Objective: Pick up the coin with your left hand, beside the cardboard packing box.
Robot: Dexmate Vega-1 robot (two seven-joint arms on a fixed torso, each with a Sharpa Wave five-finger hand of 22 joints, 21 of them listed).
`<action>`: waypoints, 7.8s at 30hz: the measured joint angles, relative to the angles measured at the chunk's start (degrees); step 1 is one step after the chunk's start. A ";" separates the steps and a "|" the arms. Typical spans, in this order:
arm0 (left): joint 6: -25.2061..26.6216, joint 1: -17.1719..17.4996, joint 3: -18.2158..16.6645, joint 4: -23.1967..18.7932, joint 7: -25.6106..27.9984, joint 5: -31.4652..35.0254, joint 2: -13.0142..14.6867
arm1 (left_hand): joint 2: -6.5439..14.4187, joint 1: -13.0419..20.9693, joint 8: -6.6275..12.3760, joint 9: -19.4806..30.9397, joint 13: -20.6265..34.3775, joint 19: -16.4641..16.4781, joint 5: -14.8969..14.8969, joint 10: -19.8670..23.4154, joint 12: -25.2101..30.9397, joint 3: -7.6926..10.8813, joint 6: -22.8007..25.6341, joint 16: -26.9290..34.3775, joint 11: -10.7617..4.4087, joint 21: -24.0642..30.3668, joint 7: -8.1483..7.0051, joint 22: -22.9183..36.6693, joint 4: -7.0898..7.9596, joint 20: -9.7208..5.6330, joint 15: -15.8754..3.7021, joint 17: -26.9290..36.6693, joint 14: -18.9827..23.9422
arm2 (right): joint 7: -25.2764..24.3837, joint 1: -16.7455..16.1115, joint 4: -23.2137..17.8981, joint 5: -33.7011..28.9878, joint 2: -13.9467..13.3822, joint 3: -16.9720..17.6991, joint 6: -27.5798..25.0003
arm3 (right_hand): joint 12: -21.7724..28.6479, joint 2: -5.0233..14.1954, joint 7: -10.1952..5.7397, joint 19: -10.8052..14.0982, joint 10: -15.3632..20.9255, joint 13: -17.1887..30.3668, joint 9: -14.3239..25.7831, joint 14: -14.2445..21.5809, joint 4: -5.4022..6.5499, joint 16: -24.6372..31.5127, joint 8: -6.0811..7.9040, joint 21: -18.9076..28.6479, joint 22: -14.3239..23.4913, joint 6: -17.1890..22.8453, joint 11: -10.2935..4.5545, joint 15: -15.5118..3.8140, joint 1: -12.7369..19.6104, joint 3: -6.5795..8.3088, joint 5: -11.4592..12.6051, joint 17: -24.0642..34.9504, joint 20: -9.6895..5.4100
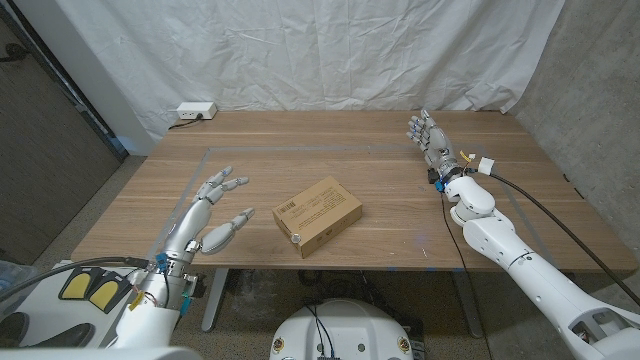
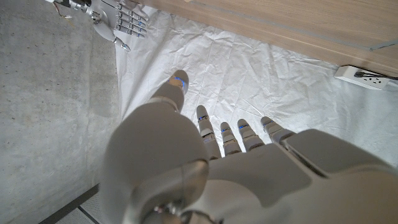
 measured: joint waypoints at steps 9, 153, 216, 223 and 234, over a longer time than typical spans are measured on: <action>2.91 0.98 0.48 -1.36 1.42 4.20 0.35 | -0.10 1.30 0.21 0.27 0.00 0.00 -0.47 -0.30 0.00 0.00 0.59 0.00 0.32 0.00 -0.18 -0.01 0.00 0.00 0.00 0.00 0.00 | 0.01 0.01 0.02 0.04 0.07 0.00 0.05 | 0.00 0.00 0.42 0.21 0.00 0.00 0.00 0.00 0.00 0.00 0.00 -0.26 0.00 0.42 0.00 0.00 0.00 0.00 0.00 0.00 -0.21; 29.30 4.76 8.46 -6.13 0.55 29.97 25.32 | 0.66 11.67 2.54 0.15 -0.01 2.27 -3.73 5.00 1.10 -3.95 13.71 0.00 -4.32 0.44 -6.69 -0.02 1.56 -0.82 -0.44 0.03 1.50 | -4.34 -0.04 -1.35 -0.65 3.77 0.88 3.89 | 0.00 0.60 0.30 1.64 2.16 0.27 0.00 1.01 -0.23 0.00 0.00 -2.79 0.27 2.37 0.92 0.41 -1.08 -1.06 0.00 -0.02 0.01; 36.29 -3.51 20.08 -2.01 10.67 29.86 26.79 | 1.73 13.33 2.98 -0.96 -0.01 3.49 -4.06 10.00 1.55 -6.18 21.68 0.37 -5.22 0.44 -7.09 -0.03 2.21 -1.44 -0.66 0.16 5.29 | -1.35 4.89 1.45 -0.45 3.34 -0.68 -0.15 | 0.00 0.60 0.61 2.26 2.56 0.26 0.00 1.64 -0.22 0.00 0.00 -3.66 0.27 2.66 0.51 0.42 -1.07 -1.37 0.00 -0.02 -0.21; 36.61 -5.01 21.63 -1.13 11.33 28.54 27.71 | 1.93 13.53 3.43 -0.96 -0.01 3.49 -4.06 10.70 1.55 -6.36 23.73 0.37 -5.30 0.44 -6.91 -0.03 2.03 -1.44 -0.83 0.15 5.96 | -1.29 4.98 2.06 -0.40 3.47 -0.75 -0.14 | 0.00 0.60 0.61 2.26 2.56 0.26 0.00 1.63 -0.22 0.00 0.00 -3.66 0.26 2.66 0.51 0.42 -1.07 -1.36 0.00 -0.02 -0.21; 36.65 -7.11 24.16 0.58 12.71 26.45 28.74 | 1.93 13.53 3.43 -0.96 -0.01 3.79 -4.06 10.70 1.55 -6.66 23.69 0.37 -5.30 0.44 -6.91 -0.03 2.20 -1.14 -0.82 0.15 5.96 | -1.81 4.56 1.61 -0.43 3.35 -0.65 -0.02 | 0.00 0.60 0.61 2.25 2.56 0.26 0.00 1.63 -0.22 0.00 0.00 -4.10 0.26 2.66 0.52 0.41 -1.07 -1.36 0.00 -0.02 -0.21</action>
